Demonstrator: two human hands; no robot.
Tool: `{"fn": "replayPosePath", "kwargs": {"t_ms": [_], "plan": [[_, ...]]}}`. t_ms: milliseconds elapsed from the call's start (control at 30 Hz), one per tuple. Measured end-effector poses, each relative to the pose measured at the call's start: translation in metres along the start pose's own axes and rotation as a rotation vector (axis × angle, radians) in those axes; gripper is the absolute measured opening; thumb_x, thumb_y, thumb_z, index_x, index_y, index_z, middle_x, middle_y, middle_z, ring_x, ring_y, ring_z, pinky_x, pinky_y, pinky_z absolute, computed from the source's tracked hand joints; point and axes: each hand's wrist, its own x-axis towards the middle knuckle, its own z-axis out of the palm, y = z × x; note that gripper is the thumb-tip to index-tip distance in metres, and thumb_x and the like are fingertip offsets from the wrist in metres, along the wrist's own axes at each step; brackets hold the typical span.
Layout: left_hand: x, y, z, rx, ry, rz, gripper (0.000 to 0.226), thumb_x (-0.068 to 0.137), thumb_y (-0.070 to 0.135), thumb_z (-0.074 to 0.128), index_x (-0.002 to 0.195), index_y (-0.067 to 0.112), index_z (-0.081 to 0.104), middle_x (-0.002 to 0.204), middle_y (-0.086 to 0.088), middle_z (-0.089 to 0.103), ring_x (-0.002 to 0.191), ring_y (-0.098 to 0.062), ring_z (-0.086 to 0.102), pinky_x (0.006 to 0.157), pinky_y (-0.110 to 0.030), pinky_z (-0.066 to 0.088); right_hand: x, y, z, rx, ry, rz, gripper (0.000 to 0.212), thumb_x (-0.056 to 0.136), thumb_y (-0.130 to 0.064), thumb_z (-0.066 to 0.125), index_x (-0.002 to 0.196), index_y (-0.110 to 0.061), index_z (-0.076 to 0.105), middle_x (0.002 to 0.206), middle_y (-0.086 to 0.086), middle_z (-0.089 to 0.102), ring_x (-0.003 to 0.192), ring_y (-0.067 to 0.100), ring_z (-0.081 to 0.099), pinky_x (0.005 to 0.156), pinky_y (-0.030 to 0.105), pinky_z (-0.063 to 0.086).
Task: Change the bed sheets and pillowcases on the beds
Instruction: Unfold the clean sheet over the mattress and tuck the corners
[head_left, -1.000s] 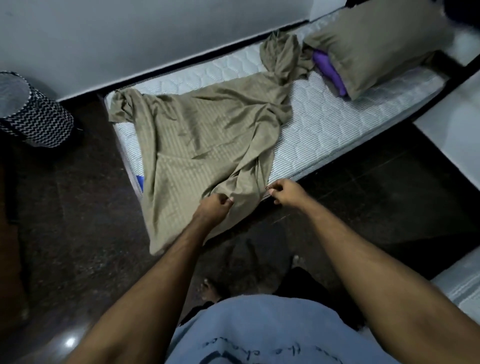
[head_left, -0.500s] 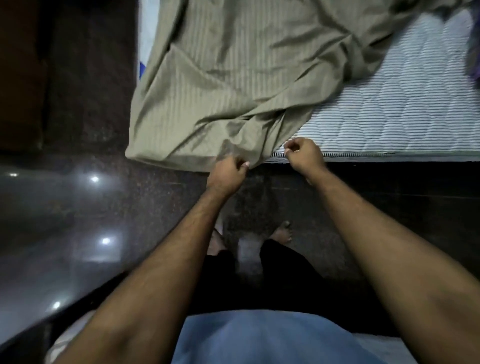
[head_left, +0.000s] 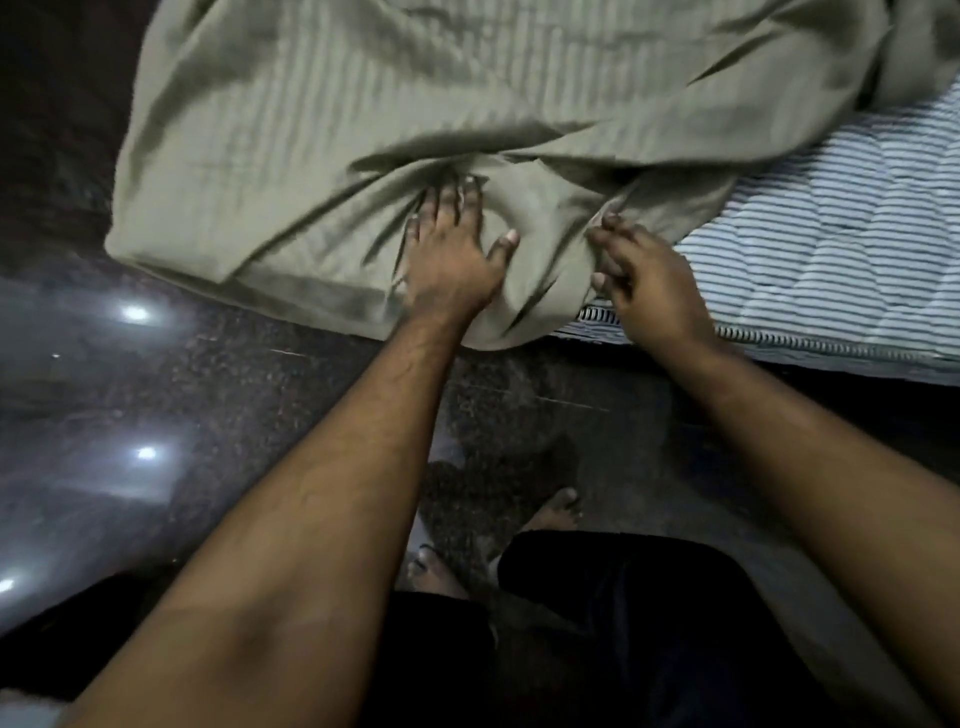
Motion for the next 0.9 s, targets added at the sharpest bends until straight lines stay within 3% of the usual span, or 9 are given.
{"fn": "replayPosePath", "kwargs": {"t_ms": [133,267,400,467,600,767,900], "plan": [[0.028,-0.011,0.028,0.067,0.209,0.06,0.083,0.092,0.074,0.027,0.161,0.028,0.018,0.169,-0.004,0.014,0.155,-0.023,0.013,0.124,-0.044,0.012,0.018,0.019,0.02,-0.101,0.17,-0.184,0.028,0.094,-0.032,0.067,0.116,-0.017,0.071,0.115,0.007,0.065,0.103,0.03,0.064,0.087,0.046,0.052],[0.042,-0.009,0.042,0.096,0.324,0.094,0.066,0.099,0.056,0.026,0.16,0.03,0.024,0.167,-0.005,0.021,0.154,-0.025,0.017,0.123,-0.045,0.012,0.011,0.034,0.038,-0.254,0.367,-0.242,0.032,0.102,-0.038,0.056,0.092,-0.009,0.064,0.092,0.012,0.06,0.085,0.035,0.055,0.075,0.045,0.044],[0.045,-0.011,0.051,0.095,0.464,0.152,0.057,0.1,0.04,0.029,0.155,0.027,0.037,0.163,0.002,0.032,0.152,-0.022,0.026,0.123,-0.044,0.018,0.011,0.038,0.05,-0.316,0.5,-0.252,0.028,0.104,-0.033,0.05,0.092,-0.009,0.059,0.089,0.013,0.057,0.086,0.034,0.051,0.078,0.044,0.041],[0.048,-0.014,0.054,-0.016,0.509,0.156,0.053,0.101,0.035,0.032,0.15,0.022,0.046,0.157,0.001,0.044,0.148,-0.02,0.034,0.121,-0.04,0.02,0.01,0.041,0.057,-0.302,0.567,-0.284,0.025,0.105,-0.029,0.045,0.095,-0.01,0.058,0.088,0.012,0.058,0.085,0.033,0.051,0.078,0.044,0.04],[0.067,-0.016,0.035,-0.326,0.482,0.128,0.042,0.104,0.039,0.037,0.129,0.021,0.065,0.129,-0.007,0.068,0.124,-0.028,0.059,0.1,-0.036,0.042,0.003,0.039,0.058,-0.238,0.73,-0.302,0.023,0.105,-0.025,0.042,0.099,-0.007,0.056,0.077,0.017,0.061,0.071,0.04,0.055,0.071,0.044,0.039],[0.059,-0.024,0.02,-0.506,0.328,0.209,0.048,0.096,0.056,0.039,0.122,0.029,0.07,0.122,0.001,0.072,0.118,-0.022,0.064,0.1,-0.036,0.049,-0.028,0.034,0.05,-0.455,0.609,-0.159,0.046,0.103,-0.051,0.036,0.087,-0.013,0.056,0.064,0.023,0.06,0.059,0.044,0.06,0.053,0.043,0.044],[0.048,-0.021,0.019,-0.224,0.345,0.289,0.043,0.101,0.055,0.04,0.125,0.031,0.066,0.125,-0.007,0.07,0.12,-0.029,0.061,0.097,-0.036,0.046,-0.079,0.02,0.041,-0.502,0.385,0.029,0.05,0.098,-0.065,0.035,0.088,-0.02,0.056,0.078,0.015,0.068,0.078,0.038,0.068,0.064,0.041,0.048]]}}
